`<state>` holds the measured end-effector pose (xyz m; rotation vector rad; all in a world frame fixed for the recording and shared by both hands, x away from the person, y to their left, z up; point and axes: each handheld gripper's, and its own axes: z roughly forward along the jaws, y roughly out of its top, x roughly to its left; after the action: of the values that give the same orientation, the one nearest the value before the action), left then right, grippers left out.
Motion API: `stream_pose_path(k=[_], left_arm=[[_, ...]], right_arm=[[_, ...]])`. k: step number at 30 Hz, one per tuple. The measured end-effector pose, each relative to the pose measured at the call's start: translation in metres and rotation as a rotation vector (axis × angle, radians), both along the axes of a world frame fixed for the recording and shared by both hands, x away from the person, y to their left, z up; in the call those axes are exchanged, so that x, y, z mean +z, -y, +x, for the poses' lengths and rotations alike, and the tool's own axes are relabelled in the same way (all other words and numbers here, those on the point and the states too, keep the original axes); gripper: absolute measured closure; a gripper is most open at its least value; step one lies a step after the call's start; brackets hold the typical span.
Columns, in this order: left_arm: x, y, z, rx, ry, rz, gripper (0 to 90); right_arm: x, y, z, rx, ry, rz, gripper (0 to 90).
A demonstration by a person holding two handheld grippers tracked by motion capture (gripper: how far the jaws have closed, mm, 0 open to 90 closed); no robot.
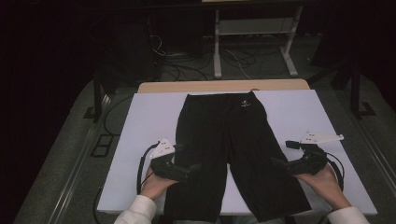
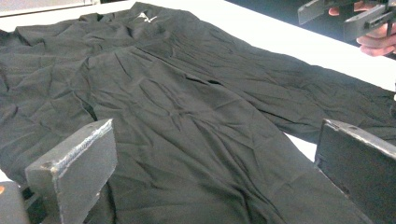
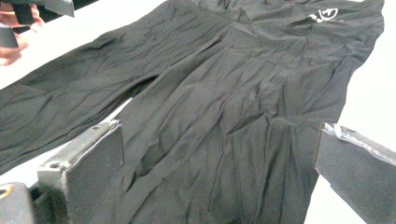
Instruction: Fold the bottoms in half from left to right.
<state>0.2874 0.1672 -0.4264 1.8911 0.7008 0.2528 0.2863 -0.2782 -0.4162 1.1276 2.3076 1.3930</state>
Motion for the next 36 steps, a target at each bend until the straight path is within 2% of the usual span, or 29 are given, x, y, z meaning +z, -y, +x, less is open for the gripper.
stream_pose_path(k=[4, 20, 36], left_arm=[[0.000, 0.000, 0.000, 0.002, -0.002, -0.002, 0.0], [0.000, -0.002, -0.001, 0.008, -0.011, -0.016, 0.0], [0.001, -0.005, 0.000, 0.024, -0.010, -0.024, 0.0]], right_arm=[[0.003, 0.001, 0.002, -0.013, -0.002, 0.007, 1.7], [0.028, -0.012, 0.019, 0.005, 0.032, -0.010, 1.7], [0.041, -0.035, 0.039, 0.034, 0.043, -0.021, 1.7]])
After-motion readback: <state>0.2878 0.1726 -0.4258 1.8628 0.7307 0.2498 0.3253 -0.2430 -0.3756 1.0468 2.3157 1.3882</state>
